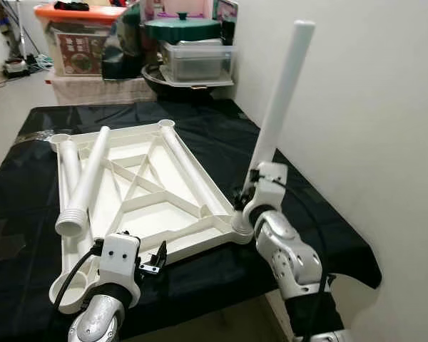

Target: Building children table

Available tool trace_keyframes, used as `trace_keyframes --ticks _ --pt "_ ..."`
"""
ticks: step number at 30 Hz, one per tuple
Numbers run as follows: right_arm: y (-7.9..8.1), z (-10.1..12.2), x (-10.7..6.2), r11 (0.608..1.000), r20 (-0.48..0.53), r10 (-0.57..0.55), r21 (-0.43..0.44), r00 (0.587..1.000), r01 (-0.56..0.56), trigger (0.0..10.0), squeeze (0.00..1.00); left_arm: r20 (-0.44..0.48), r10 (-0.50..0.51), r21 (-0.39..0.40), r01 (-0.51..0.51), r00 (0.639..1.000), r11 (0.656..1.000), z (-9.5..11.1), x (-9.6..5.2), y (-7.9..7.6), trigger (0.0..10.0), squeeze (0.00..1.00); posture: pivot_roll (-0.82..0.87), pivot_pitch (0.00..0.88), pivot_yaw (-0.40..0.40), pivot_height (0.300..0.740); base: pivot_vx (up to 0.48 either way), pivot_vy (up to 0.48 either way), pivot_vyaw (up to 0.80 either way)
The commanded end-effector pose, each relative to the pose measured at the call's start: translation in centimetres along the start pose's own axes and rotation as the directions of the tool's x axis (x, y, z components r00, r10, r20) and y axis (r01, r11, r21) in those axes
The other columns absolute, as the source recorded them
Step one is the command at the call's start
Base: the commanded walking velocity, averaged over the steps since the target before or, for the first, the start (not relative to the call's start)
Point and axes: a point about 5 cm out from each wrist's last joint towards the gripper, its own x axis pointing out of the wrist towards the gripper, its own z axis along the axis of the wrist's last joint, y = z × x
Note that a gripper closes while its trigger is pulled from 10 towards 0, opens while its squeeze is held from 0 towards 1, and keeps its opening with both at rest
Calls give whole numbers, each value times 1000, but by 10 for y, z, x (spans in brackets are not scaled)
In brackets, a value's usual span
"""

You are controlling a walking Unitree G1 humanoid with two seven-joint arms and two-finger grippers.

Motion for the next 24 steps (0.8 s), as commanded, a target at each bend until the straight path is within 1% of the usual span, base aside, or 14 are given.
trace_keyframes --ticks 1,2,3,5,7,9,10,11,12,16,17,18,19,24 --pt "16 10 -1 988 24 157 -5 987 -157 10000 671 -9 -4 21 4 1000 1000 -2 0 0 10000 0 140 0 -117 740 0 0 0" --pt "26 15 -4 950 29 312 -27 950 -311 10000 0 -7 -4 20 4 1000 1000 -1 0 0 10000 0 140 0 -118 740 0 0 0" --pt "26 15 -4 950 29 312 -27 950 -311 10000 0 -7 -4 20 4 1000 1000 -1 0 0 10000 0 140 0 -118 740 0 0 0" --pt "40 20 -21 780 2 619 -116 785 -615 10000 0 -5 -5 18 5 1000 1000 -1 1 -1 10000 0 136 0 -117 740 0 0 0" --pt "40 20 -21 780 2 619 -116 785 -615 10000 0 -5 -5 18 5 1000 1000 -1 1 -1 10000 0 136 0 -117 740 0 0 0" --pt "38 11 -32 637 -99 747 -175 657 -751 10000 0 -3 -9 17 9 1000 1000 0 2 -1 10000 0 144 0 -129 740 0 0 0" --pt "36 3 -29 619 -152 751 -178 643 -765 4235 0 -1 -7 17 7 1000 1000 0 2 -1 10000 0 147 0 -132 740 0 0 0" --pt "34 -3 -27 610 -186 750 -176 635 -772 4235 0 0 -6 16 6 1000 1000 1 3 -1 10000 0 150 0 -135 740 0 0 0" --pt "32 -7 -22 636 -204 723 -178 660 -751 0 0 1 -5 17 5 1000 1000 1 3 -1 10000 0 153 0 -137 740 0 0 0" --pt "26 -10 -4 766 -203 581 -191 788 -614 0 0 2 -2 19 2 1000 1000 1 3 -1 10000 0 155 0 -139 740 0 0 0" --pt "9 -11 13 910 -180 349 -170 920 -379 0 0 3 -1 20 1 1000 1000 1 3 -1 10000 0 156 0 -141 740 0 0 0" --pt "9 -11 13 910 -180 349 -170 920 -379 0 0 3 -1 20 1 1000 1000 1 3 -1 10000 0 156 0 -141 740 0 0 0" --pt "-15 -12 22 992 -147 62 -100 987 -78 0 0 3 0 19 0 1000 1000 2 2 -1 10000 0 156 0 -142 740 0 0 0" --pt "-49 -23 15 930 -146 -364 -2 920 368 0 0 4 1 18 -1 1000 1000 2 2 -2 10000 0 158 0 -142 740 0 0 0"
